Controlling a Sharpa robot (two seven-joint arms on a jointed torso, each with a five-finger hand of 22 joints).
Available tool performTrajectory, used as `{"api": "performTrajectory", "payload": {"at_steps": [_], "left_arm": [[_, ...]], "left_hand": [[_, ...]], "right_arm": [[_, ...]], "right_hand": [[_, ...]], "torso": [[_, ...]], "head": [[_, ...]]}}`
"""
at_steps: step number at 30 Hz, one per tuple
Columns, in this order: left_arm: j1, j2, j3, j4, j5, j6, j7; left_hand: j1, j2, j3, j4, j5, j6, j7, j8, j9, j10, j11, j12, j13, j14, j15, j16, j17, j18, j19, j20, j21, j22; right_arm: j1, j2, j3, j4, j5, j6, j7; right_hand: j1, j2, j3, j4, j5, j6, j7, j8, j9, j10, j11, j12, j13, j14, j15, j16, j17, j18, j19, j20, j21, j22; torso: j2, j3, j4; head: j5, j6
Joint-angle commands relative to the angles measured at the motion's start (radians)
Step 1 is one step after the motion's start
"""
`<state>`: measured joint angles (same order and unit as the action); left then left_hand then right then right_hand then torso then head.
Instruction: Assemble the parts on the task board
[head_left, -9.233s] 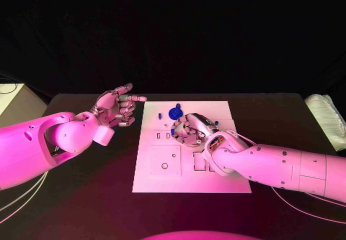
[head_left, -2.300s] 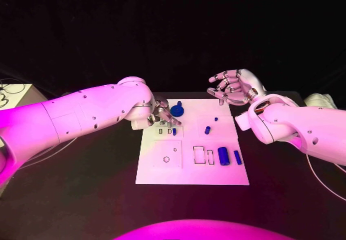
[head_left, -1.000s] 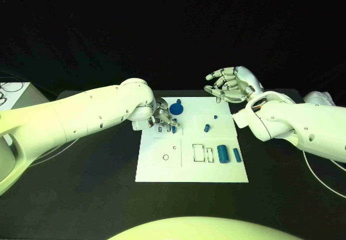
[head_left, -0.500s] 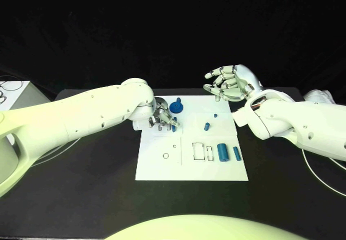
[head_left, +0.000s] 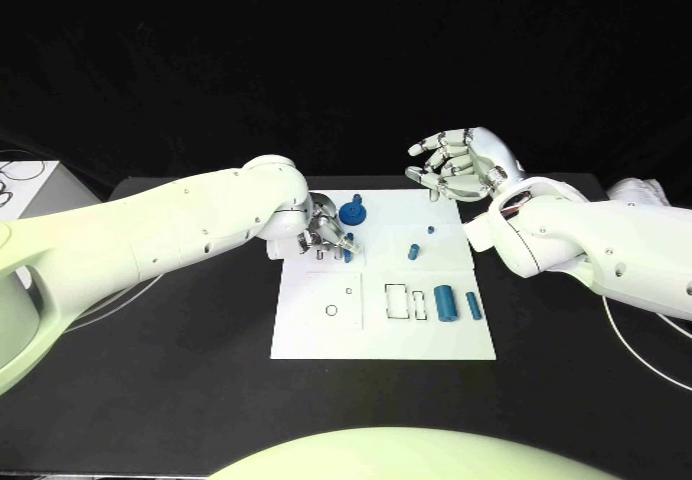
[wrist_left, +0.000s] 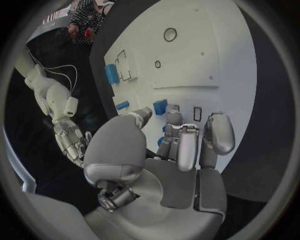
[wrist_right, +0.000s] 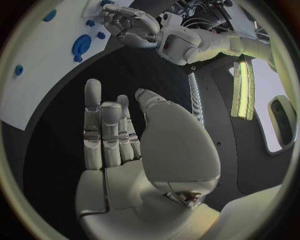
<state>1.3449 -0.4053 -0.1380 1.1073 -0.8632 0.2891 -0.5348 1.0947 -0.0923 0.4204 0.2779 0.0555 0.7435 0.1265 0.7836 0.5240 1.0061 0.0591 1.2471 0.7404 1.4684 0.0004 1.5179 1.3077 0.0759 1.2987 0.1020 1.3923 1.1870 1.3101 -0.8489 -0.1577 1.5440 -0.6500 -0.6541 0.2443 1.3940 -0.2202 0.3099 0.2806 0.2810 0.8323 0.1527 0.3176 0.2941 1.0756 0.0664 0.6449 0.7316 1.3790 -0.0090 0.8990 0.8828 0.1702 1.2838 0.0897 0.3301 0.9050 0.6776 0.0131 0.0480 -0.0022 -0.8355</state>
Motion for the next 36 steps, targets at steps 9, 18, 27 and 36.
{"api": "performTrajectory", "payload": {"at_steps": [9, 18, 27, 36], "left_arm": [[-0.001, 0.008, 0.001, -0.002, 0.025, 0.001, 0.006], [-0.001, 0.008, 0.001, -0.002, 0.035, 0.020, 0.007], [-0.001, 0.000, 0.001, 0.000, 0.039, 0.005, 0.009], [-0.001, -0.030, 0.006, 0.030, 0.088, -0.059, 0.017]], "left_hand": [[0.094, 0.011, 0.070, -0.054, 0.000, -0.017, -0.008, 0.009, 0.027, -0.004, -0.011, 0.002, 0.000, 0.049, -0.011, 0.000, 0.145, 0.010, -0.002, -0.005, 0.002, 0.004], [0.130, -0.004, 0.101, -0.090, -0.001, -0.016, -0.011, 0.008, 0.038, -0.004, -0.013, 0.001, 0.000, 0.050, -0.013, 0.001, 0.147, 0.009, -0.001, -0.006, 0.003, 0.007], [0.171, 0.013, 0.213, -0.154, 0.001, -0.017, -0.017, 0.006, 0.056, 0.005, -0.021, -0.006, 0.003, 0.051, -0.019, 0.001, 0.149, 0.009, 0.001, -0.011, 0.005, 0.011], [0.098, -0.030, 0.437, -0.259, 0.083, -0.025, -0.016, 0.071, 0.160, 0.067, -0.023, 0.000, 0.039, 0.060, -0.023, 0.007, 0.163, 0.003, 0.023, -0.015, 0.023, 0.042]], "right_arm": [[-0.001, 0.003, 0.000, -0.002, -0.010, 0.017, 0.011], [-0.002, 0.005, 0.000, -0.004, -0.036, 0.017, 0.011], [-0.002, 0.005, 0.000, -0.005, -0.042, 0.016, 0.011], [-0.002, 0.005, 0.000, -0.006, -0.035, 0.018, 0.011]], "right_hand": [[-0.002, -0.009, 0.006, 0.000, 0.007, -0.002, 0.004, 0.005, -0.001, -0.005, 0.002, -0.004, -0.001, -0.009, -0.001, -0.003, -0.001, 0.012, -0.001, 0.002, -0.006, -0.001], [-0.003, -0.009, 0.008, 0.000, 0.009, 0.000, 0.004, 0.006, -0.001, -0.006, 0.002, -0.004, -0.003, -0.009, -0.001, -0.006, -0.001, 0.012, 0.000, 0.002, -0.009, -0.004], [-0.005, -0.009, 0.007, 0.001, 0.008, 0.000, 0.004, 0.007, -0.001, -0.006, 0.002, -0.004, -0.004, -0.009, 0.000, -0.008, -0.001, 0.012, 0.000, 0.002, -0.011, -0.006], [-0.007, -0.010, 0.007, 0.001, 0.008, 0.000, 0.004, 0.007, -0.001, -0.005, 0.003, -0.004, -0.005, -0.009, 0.000, -0.008, 0.000, 0.012, 0.001, 0.002, -0.012, -0.007]], "torso": [[0.000, 0.0006, 0.0012], [-0.001, 0.0013, 0.0000], [-0.001, 0.0013, 0.0004], [-0.002, 0.0014, 0.0012]], "head": [[-0.002, -0.006], [0.001, -0.008], [-0.002, -0.009], [-0.005, -0.009]]}}
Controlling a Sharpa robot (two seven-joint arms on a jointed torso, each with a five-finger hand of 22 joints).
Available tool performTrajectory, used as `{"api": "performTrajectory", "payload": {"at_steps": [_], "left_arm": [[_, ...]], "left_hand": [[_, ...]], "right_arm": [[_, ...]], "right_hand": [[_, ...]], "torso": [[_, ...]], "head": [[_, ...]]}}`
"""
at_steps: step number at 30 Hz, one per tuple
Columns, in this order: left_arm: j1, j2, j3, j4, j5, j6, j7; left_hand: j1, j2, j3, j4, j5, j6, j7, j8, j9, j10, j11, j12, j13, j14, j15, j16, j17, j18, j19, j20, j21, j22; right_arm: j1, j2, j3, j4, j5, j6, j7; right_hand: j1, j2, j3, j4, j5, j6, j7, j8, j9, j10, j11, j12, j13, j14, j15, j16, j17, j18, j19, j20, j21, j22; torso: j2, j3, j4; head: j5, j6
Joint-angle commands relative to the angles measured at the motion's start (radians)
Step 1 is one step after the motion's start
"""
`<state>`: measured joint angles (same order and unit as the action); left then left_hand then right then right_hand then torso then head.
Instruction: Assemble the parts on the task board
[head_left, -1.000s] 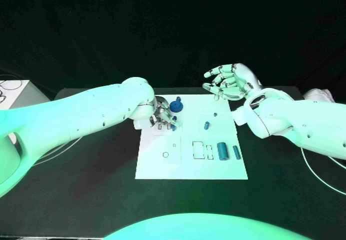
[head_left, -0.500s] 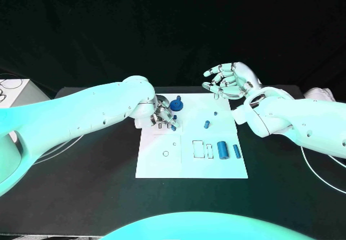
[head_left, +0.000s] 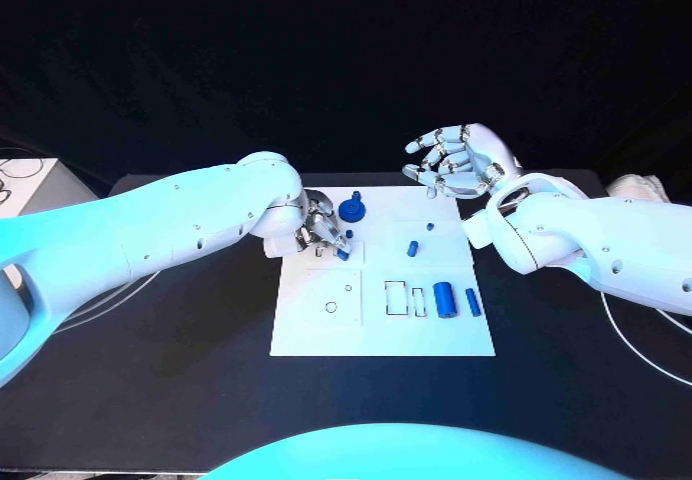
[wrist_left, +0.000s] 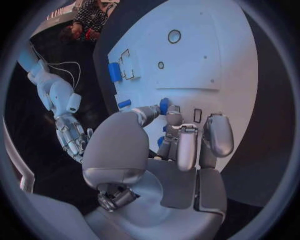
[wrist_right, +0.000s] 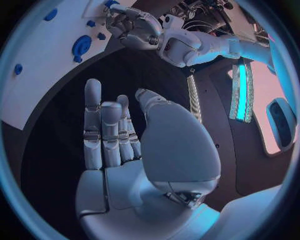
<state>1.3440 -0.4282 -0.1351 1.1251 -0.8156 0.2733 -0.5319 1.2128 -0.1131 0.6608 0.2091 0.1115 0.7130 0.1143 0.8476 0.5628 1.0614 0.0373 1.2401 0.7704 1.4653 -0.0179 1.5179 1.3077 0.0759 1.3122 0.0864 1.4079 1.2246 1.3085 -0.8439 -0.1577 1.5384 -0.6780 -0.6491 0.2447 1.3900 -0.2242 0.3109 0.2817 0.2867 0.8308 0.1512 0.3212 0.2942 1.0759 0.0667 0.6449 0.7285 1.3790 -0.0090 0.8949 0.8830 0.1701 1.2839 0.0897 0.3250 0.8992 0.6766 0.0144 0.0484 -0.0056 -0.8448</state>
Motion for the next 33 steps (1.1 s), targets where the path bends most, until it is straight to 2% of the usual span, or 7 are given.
{"api": "performTrajectory", "payload": {"at_steps": [1, 3, 5, 12, 16, 25, 33], "left_arm": [[0.000, -0.013, 0.005, 0.019, 0.046, -0.054, 0.015], [0.001, -0.023, 0.009, 0.030, 0.052, -0.073, 0.018], [0.001, -0.035, 0.013, 0.042, 0.058, -0.098, 0.020], [0.001, -0.058, 0.020, 0.070, 0.052, -0.165, 0.027], [0.001, -0.062, 0.019, 0.082, 0.007, -0.198, 0.031], [-0.001, -0.053, 0.005, 0.088, -0.092, -0.242, 0.034], [-0.008, -0.043, -0.010, 0.080, -0.150, -0.255, 0.031]], "left_hand": [[-0.030, -0.014, 0.205, -0.196, 0.052, 0.009, -0.005, 0.010, 0.128, 0.022, -0.003, 0.013, 0.020, 0.064, -0.006, 0.008, 0.166, 0.002, 0.014, 0.000, 0.011, 0.011], [-0.042, -0.019, 0.215, -0.204, 0.082, 0.015, -0.007, 0.012, 0.137, 0.036, -0.005, 0.019, 0.033, 0.066, -0.009, 0.010, 0.169, 0.000, 0.019, -0.002, 0.014, 0.018], [-0.062, -0.034, 0.226, -0.218, 0.156, 0.034, -0.014, 0.016, 0.149, 0.071, -0.012, 0.037, 0.071, 0.074, -0.015, 0.016, 0.183, -0.004, 0.036, -0.007, 0.026, 0.039], [-0.094, -0.058, 0.236, -0.240, 0.275, 0.073, -0.029, 0.008, 0.165, 0.130, -0.027, 0.057, 0.129, 0.085, -0.030, 0.026, 0.206, -0.011, 0.062, -0.021, 0.044, 0.073], [-0.107, -0.068, 0.236, -0.247, 0.333, 0.092, -0.036, 0.004, 0.172, 0.156, -0.034, 0.068, 0.158, 0.090, -0.037, 0.031, 0.216, -0.013, 0.069, -0.028, 0.049, 0.081], [-0.109, -0.071, 0.237, -0.251, 0.349, 0.099, -0.039, 0.003, 0.175, 0.166, -0.037, 0.072, 0.169, 0.091, -0.039, 0.032, 0.218, -0.014, 0.072, -0.031, 0.051, 0.085], [-0.109, -0.072, 0.238, -0.253, 0.354, 0.101, -0.040, 0.002, 0.176, 0.169, -0.038, 0.072, 0.171, 0.091, -0.040, 0.031, 0.217, -0.014, 0.073, -0.032, 0.051, 0.086]], "right_arm": [[-0.001, -0.001, 0.000, 0.000, -0.006, 0.013, 0.010], [-0.001, -0.002, 0.000, 0.000, -0.004, 0.013, 0.010], [-0.001, -0.004, 0.000, 0.001, -0.002, 0.013, 0.009], [-0.001, -0.006, 0.000, 0.000, 0.003, 0.014, 0.009], [-0.002, -0.005, 0.000, -0.002, 0.006, 0.015, 0.008], [-0.003, -0.005, 0.000, -0.003, 0.008, 0.017, 0.007], [-0.003, -0.005, -0.001, -0.003, 0.008, 0.017, 0.007]], "right_hand": [[-0.003, -0.006, 0.006, 0.000, 0.002, 0.002, 0.005, 0.004, -0.001, -0.006, 0.002, -0.004, -0.002, -0.009, 0.000, -0.004, 0.000, 0.012, 0.001, 0.002, -0.007, -0.001], [-0.003, -0.006, 0.006, 0.000, 0.002, 0.002, 0.005, 0.004, -0.001, -0.006, 0.002, -0.004, -0.002, -0.009, 0.000, -0.004, 0.000, 0.012, 0.001, 0.002, -0.007, -0.001], [-0.005, -0.005, 0.006, 0.001, 0.002, 0.002, 0.005, 0.004, -0.001, -0.006, 0.002, -0.004, -0.002, -0.009, 0.000, -0.005, 0.000, 0.012, 0.001, 0.002, -0.008, -0.002], [-0.005, -0.005, 0.006, 0.001, 0.002, 0.002, 0.005, 0.004, -0.001, -0.006, 0.002, -0.004, -0.002, -0.009, 0.000, -0.005, 0.000, 0.012, 0.001, 0.002, -0.008, -0.002], [-0.005, -0.005, 0.006, 0.001, 0.002, 0.002, 0.005, 0.004, -0.001, -0.006, 0.002, -0.004, -0.002, -0.009, 0.000, -0.005, 0.000, 0.012, 0.001, 0.002, -0.008, -0.002], [-0.007, -0.005, 0.006, 0.002, 0.002, 0.001, 0.005, 0.004, -0.001, -0.005, 0.003, -0.004, -0.003, -0.009, 0.000, -0.008, -0.001, 0.012, 0.001, 0.002, -0.009, -0.004], [-0.007, -0.005, 0.006, 0.002, 0.002, 0.001, 0.005, 0.004, -0.001, -0.005, 0.003, -0.004, -0.003, -0.009, 0.000, -0.008, -0.001, 0.012, 0.001, 0.002, -0.009, -0.004]], "torso": [[-0.001, 0.0001, 0.0011], [-0.002, 0.0005, 0.0019], [-0.001, 0.0005, 0.0024], [-0.001, -0.0002, 0.0020], [-0.001, -0.0004, 0.0014], [0.000, -0.0014, 0.0009], [0.000, -0.0006, 0.0006]], "head": [[-0.001, 0.000], [-0.001, 0.000], [-0.002, -0.001], [0.001, -0.001], [0.004, -0.002], [0.007, -0.004], [0.009, -0.007]]}}
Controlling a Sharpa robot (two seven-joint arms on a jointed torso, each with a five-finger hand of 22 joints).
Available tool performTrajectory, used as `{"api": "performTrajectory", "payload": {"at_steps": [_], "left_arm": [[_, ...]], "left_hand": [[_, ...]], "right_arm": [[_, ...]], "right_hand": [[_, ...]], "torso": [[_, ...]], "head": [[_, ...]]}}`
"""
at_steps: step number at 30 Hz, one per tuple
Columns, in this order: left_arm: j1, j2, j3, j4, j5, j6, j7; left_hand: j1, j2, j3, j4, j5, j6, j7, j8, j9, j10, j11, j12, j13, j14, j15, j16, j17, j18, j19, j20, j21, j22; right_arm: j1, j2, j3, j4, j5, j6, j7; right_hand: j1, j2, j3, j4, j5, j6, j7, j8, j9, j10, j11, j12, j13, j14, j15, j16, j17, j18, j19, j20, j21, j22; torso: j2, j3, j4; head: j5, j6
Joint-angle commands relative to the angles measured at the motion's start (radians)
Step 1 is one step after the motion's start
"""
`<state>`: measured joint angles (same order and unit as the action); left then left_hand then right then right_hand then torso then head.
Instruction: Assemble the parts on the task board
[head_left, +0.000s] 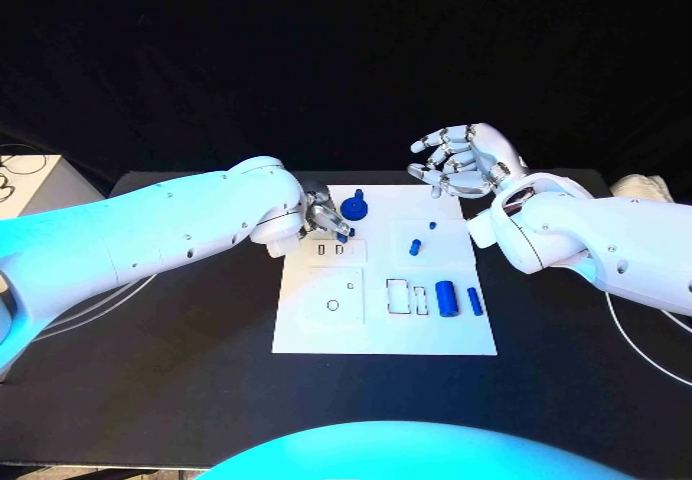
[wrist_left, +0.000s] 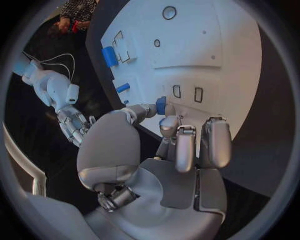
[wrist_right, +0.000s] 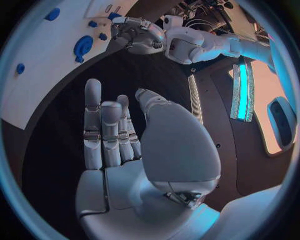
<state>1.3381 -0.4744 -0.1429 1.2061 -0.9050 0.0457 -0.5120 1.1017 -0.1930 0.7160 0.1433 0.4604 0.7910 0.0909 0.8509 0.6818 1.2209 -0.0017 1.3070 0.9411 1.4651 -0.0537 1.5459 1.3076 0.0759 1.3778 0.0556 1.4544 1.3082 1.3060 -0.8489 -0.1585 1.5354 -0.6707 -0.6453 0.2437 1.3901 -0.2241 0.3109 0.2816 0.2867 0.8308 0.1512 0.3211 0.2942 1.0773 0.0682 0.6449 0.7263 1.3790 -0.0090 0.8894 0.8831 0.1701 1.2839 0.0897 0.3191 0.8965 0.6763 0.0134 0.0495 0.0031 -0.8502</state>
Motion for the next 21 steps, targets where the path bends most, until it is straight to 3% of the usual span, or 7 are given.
{"api": "performTrajectory", "payload": {"at_steps": [1, 21], "left_arm": [[-0.003, 0.004, -0.005, -0.001, -0.064, -0.028, 0.010], [-0.009, -0.018, -0.020, 0.032, -0.080, -0.009, 0.005]], "left_hand": [[0.003, 0.008, 0.183, -0.188, 0.007, 0.024, -0.017, -0.001, 0.058, 0.010, 0.001, 0.005, 0.001, 0.091, -0.005, 0.003, 0.216, -0.014, 0.008, -0.001, 0.005, 0.003], [0.002, 0.006, 0.185, -0.191, 0.015, 0.028, -0.018, -0.003, 0.059, 0.015, -0.001, 0.008, 0.008, 0.090, -0.007, 0.002, 0.215, -0.015, 0.010, -0.003, 0.006, 0.005]], "right_arm": [[-0.001, 0.000, 0.000, 0.000, 0.001, 0.014, 0.008], [-0.001, -0.001, 0.000, 0.001, 0.001, 0.016, 0.008]], "right_hand": [[-0.007, -0.005, 0.006, 0.002, 0.002, 0.001, 0.005, 0.004, -0.001, -0.007, 0.001, -0.004, -0.001, -0.009, 0.000, -0.003, -0.002, 0.012, 0.001, 0.002, -0.003, -0.001], [-0.007, -0.005, 0.006, 0.002, 0.002, 0.001, 0.005, 0.004, -0.001, -0.007, 0.001, -0.004, -0.001, -0.009, 0.000, -0.003, -0.002, 0.012, 0.001, 0.002, -0.003, -0.001]], "torso": [[0.001, 0.0002, -0.0005], [0.000, 0.0005, 0.0005]], "head": [[0.000, -0.001], [0.001, -0.003]]}}
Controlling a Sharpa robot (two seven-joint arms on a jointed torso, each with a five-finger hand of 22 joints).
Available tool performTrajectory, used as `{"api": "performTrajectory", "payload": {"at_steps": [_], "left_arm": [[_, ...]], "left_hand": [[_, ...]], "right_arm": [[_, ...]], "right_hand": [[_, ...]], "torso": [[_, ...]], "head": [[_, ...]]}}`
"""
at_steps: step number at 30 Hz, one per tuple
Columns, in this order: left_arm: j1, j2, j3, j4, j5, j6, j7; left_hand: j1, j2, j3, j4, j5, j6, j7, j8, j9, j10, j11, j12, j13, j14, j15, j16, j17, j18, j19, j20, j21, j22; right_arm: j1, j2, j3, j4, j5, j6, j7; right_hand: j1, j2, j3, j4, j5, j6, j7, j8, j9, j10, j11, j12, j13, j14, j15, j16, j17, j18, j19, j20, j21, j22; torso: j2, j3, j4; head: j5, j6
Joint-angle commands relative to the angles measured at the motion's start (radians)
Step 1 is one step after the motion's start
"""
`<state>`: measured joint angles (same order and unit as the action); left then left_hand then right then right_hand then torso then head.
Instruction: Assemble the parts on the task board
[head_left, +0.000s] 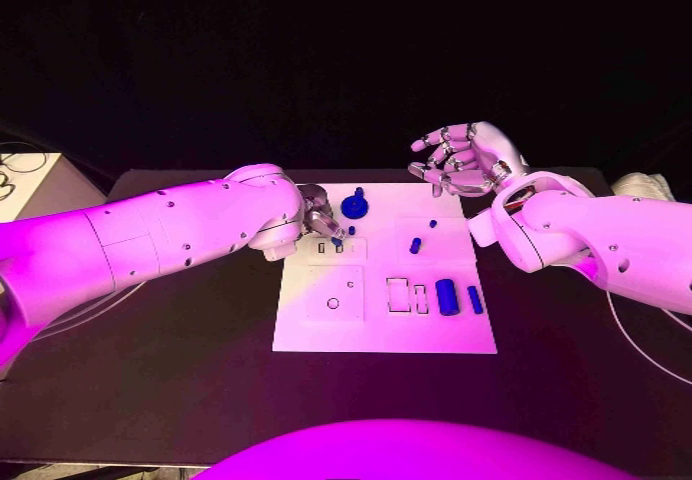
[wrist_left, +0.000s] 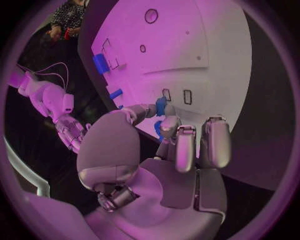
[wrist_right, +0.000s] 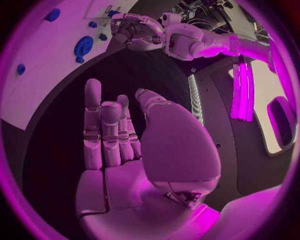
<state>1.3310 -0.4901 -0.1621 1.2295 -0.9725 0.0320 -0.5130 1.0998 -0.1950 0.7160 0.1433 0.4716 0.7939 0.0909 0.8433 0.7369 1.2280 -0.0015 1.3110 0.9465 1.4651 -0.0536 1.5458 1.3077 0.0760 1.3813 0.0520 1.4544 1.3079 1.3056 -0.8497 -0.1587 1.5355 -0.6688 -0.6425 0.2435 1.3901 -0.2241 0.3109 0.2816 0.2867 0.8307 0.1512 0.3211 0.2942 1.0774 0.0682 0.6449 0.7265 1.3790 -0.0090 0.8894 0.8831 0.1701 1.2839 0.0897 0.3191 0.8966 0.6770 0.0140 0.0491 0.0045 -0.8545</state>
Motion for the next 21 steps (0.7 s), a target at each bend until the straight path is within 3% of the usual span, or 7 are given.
{"api": "performTrajectory", "payload": {"at_steps": [1, 14, 21], "left_arm": [[-0.002, -0.003, -0.001, 0.010, -0.013, 0.004, 0.006], [-0.004, -0.006, -0.003, 0.011, -0.013, 0.009, 0.006], [-0.013, -0.001, -0.005, 0.004, -0.014, 0.007, 0.007]], "left_hand": [[0.004, 0.008, 0.185, -0.191, 0.004, 0.026, -0.018, 0.005, 0.004, 0.008, -0.001, 0.004, 0.002, 0.090, -0.007, 0.002, 0.215, -0.015, 0.006, 0.001, 0.006, 0.005], [0.004, 0.008, 0.185, -0.191, 0.004, 0.026, -0.018, 0.005, 0.004, 0.008, -0.001, 0.004, 0.002, 0.090, -0.007, 0.002, 0.215, -0.015, 0.006, 0.001, 0.006, 0.005], [0.003, 0.008, 0.185, -0.191, 0.006, 0.027, -0.018, 0.005, 0.004, 0.011, -0.001, 0.005, 0.005, 0.091, -0.007, 0.002, 0.216, -0.015, 0.007, 0.001, 0.007, 0.006]], "right_arm": [[-0.001, 0.000, 0.000, 0.001, -0.001, 0.013, 0.008], [-0.001, -0.001, 0.000, 0.001, -0.001, 0.013, 0.009], [-0.001, 0.000, 0.000, 0.001, -0.001, 0.014, 0.009]], "right_hand": [[-0.007, -0.005, 0.006, 0.002, 0.002, 0.001, 0.005, 0.004, -0.001, -0.007, 0.001, -0.004, -0.001, -0.009, 0.000, -0.003, -0.002, 0.012, 0.001, 0.002, -0.003, -0.001], [-0.007, -0.005, 0.006, 0.002, 0.002, 0.001, 0.005, 0.004, -0.001, -0.007, 0.001, -0.004, -0.001, -0.009, 0.000, -0.003, -0.002, 0.012, 0.001, 0.002, -0.003, -0.001], [-0.007, -0.005, 0.006, 0.002, 0.002, 0.001, 0.005, 0.004, -0.001, -0.007, 0.001, -0.004, -0.001, -0.009, 0.000, -0.003, -0.002, 0.012, 0.001, 0.002, -0.003, -0.001]], "torso": [[0.000, 0.0000, 0.0010], [0.000, -0.0002, 0.0005], [0.001, -0.0008, -0.0001]], "head": [[0.000, 0.001], [0.001, 0.001], [0.001, 0.000]]}}
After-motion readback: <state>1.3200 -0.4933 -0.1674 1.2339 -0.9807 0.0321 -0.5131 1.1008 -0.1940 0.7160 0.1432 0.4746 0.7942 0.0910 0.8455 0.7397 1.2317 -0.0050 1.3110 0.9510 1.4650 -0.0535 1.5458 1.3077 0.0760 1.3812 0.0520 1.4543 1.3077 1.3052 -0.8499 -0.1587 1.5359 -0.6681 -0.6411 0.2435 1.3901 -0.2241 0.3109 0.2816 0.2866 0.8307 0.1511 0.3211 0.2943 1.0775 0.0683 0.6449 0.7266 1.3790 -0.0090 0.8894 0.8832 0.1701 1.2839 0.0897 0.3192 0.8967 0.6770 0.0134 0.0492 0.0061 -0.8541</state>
